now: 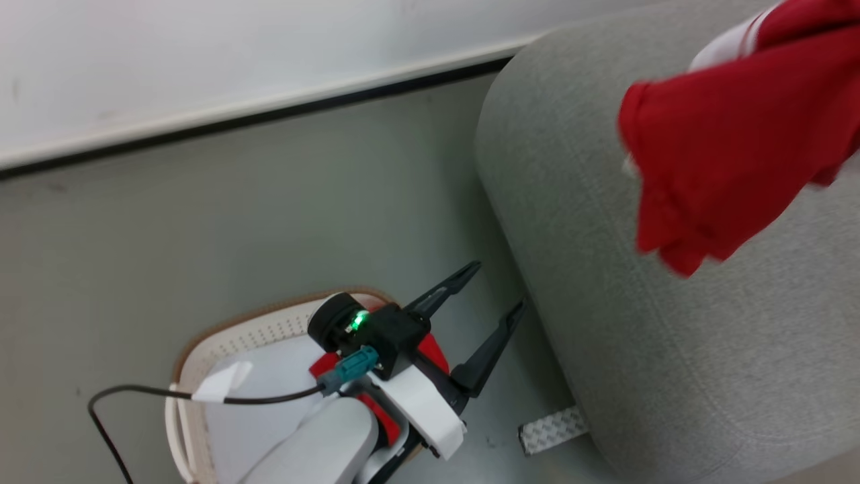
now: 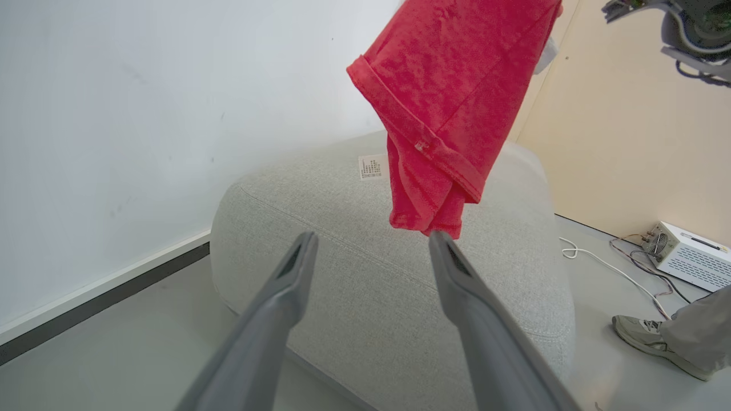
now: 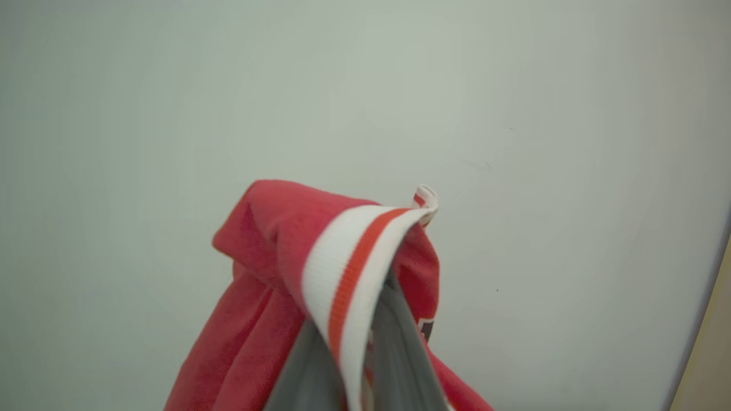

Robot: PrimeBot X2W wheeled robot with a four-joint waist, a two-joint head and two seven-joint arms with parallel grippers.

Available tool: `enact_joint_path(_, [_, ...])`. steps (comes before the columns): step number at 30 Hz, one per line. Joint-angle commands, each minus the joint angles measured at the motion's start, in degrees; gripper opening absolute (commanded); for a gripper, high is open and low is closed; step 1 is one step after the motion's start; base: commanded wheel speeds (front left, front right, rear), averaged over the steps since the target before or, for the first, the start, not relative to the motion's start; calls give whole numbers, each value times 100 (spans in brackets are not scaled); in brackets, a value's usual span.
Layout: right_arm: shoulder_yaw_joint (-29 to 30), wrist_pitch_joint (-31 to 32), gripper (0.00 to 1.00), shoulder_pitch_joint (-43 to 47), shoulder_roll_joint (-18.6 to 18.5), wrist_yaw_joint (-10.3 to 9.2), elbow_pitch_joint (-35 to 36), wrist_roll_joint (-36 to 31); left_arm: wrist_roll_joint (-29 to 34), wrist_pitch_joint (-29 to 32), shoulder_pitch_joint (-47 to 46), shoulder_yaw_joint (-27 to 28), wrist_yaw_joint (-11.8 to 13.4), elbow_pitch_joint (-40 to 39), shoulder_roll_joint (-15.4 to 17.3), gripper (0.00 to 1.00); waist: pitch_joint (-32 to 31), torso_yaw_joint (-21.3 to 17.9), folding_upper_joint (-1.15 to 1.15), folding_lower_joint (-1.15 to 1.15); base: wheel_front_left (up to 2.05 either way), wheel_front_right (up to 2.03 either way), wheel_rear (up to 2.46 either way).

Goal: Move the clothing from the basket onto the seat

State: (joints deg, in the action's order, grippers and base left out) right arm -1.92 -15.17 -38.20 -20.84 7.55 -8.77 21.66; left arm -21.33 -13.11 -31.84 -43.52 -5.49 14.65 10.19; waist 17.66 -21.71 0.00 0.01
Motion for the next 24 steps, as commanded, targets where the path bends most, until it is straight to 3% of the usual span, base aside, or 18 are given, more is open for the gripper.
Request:
enact_joint_path(1, [26,2,0,-106,-59,-12,-49,49,59,1,-64,8,20,-21,60,100,308,169,0,-1,0,0,0])
enact_joint_path(10, [203,91,0,-1665,-941,-12,-1286,420,154,133,-338,29,18,-189,243,100,1157,342,0,-1,0,0,0])
enact_joint_path(15, [16,198,0,-2308,-1321,-12,-2201,264,175,192,-451,31,37,-241,292,100,1545,490,0,-1,0,0,0])
enact_joint_path(20, [-115,269,0,-2659,-1422,-12,-3182,239,204,187,-583,20,24,-243,329,100,1805,663,0,-1,0,0,0])
enact_joint_path(24, [-320,759,2,-2746,-1333,-12,-4114,261,185,169,-637,16,34,-211,350,100,1886,739,0,-1,0,0,0])
